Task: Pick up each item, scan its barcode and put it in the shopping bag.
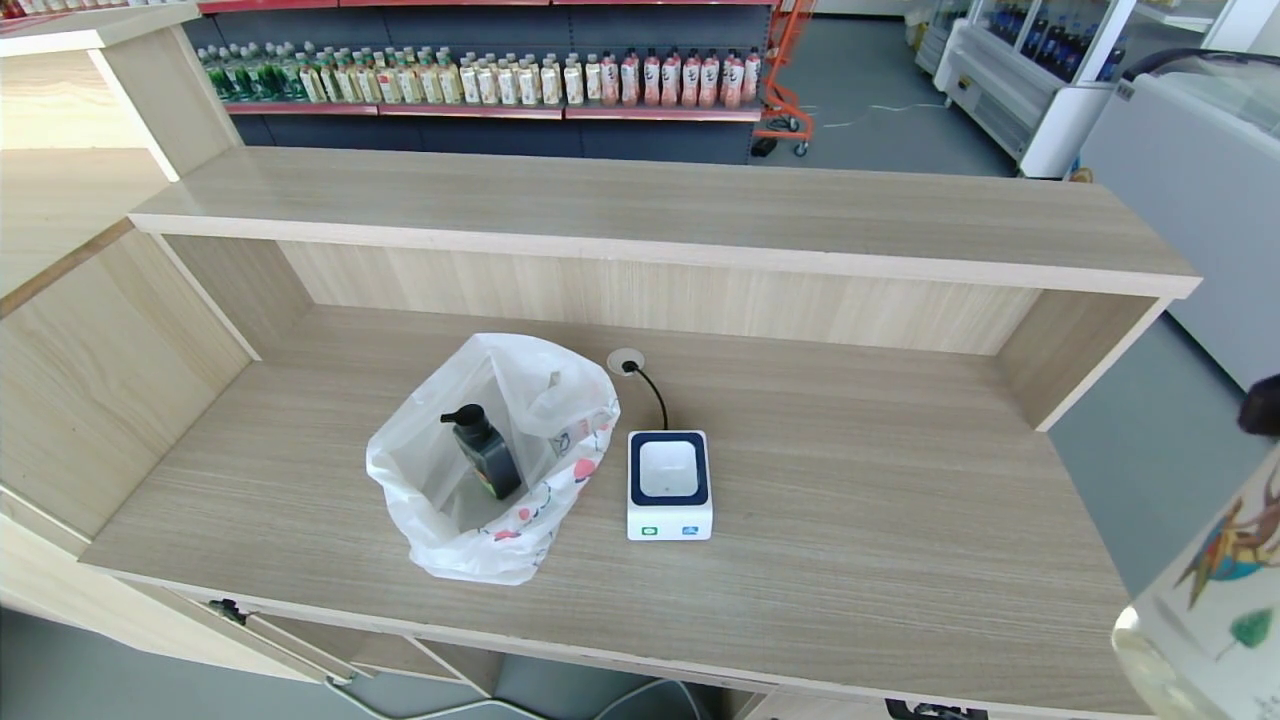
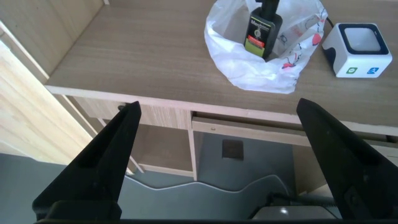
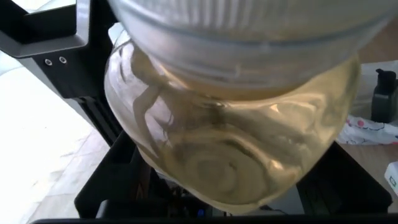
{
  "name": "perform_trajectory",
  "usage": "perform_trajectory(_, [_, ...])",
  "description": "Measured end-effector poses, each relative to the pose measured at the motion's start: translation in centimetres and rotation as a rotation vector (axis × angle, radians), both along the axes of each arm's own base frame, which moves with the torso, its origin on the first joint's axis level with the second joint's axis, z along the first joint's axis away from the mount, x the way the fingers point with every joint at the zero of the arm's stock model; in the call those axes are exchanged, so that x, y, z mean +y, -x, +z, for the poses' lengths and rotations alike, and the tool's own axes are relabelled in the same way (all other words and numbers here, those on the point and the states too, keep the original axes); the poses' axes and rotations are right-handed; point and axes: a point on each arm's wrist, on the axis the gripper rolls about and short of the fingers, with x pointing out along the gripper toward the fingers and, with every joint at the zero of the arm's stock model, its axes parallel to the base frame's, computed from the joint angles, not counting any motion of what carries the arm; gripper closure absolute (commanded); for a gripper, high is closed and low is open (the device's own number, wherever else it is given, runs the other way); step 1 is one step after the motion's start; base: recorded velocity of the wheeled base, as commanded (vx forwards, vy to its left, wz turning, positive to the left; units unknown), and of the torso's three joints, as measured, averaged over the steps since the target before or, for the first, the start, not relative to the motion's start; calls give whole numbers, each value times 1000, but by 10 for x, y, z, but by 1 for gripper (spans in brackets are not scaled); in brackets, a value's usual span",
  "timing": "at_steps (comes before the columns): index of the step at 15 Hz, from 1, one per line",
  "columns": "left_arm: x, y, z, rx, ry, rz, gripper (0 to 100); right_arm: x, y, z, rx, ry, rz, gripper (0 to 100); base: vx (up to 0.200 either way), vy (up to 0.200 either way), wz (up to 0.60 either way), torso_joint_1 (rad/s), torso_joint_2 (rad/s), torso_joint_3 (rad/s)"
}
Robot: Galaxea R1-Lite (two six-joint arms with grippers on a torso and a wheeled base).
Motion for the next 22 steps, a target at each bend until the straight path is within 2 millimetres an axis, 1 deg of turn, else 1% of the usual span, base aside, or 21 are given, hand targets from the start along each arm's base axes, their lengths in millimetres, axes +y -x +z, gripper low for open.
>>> perform_trajectory(2, [0,0,0,0,0,0,0,-6,-10,-6,-41,1,-107,100,0,0,0,0,0,0])
perform_trajectory(3, [0,0,0,0,0,0,0,-9,-17,-13,-74,8,-242,100,0,0,0,0,0,0])
perform_trajectory(4, [0,0,0,0,0,0,0,-11,-23,-20,-97,28,-415,100,0,0,0,0,0,0])
perform_trajectory(5, [0,0,0,0,0,0,0,-13,-31,-32,-117,77,-603,100,0,0,0,0,0,0])
perform_trajectory(6, [0,0,0,0,0,0,0,-15,-37,-43,-137,138,-741,100,0,0,0,0,0,0])
perform_trajectory(8, [0,0,0,1,0,0,0,-18,-45,-59,-207,272,-983,100,0,0,0,0,0,0])
perform_trajectory(9, [0,0,0,0,0,0,0,-16,-46,-67,-281,356,-1034,100,0,0,0,0,0,0])
perform_trajectory(11, [0,0,0,1,0,0,0,-12,-47,-78,-462,469,-983,100,0,0,0,0,0,0])
perform_trajectory(12, [0,0,0,1,0,0,0,-11,-48,-81,-524,504,-962,100,0,0,0,0,0,0])
perform_trajectory(13, [0,0,0,1,0,0,0,-9,-50,-82,-559,504,-956,100,0,0,0,0,0,0])
perform_trajectory(15, [0,0,0,0,0,0,0,-2,-59,-78,-741,484,-912,100,0,0,0,0,0,0])
perform_trajectory(17, [0,0,0,1,0,0,0,3,-70,-75,-848,444,-903,100,0,0,0,0,0,0])
perform_trajectory(19, [0,0,0,0,0,0,0,7,-77,-83,-859,449,-891,100,0,0,0,0,0,0])
perform_trajectory(22, [0,0,0,0,0,0,0,8,-79,-92,-840,465,-879,100,0,0,0,0,0,0])
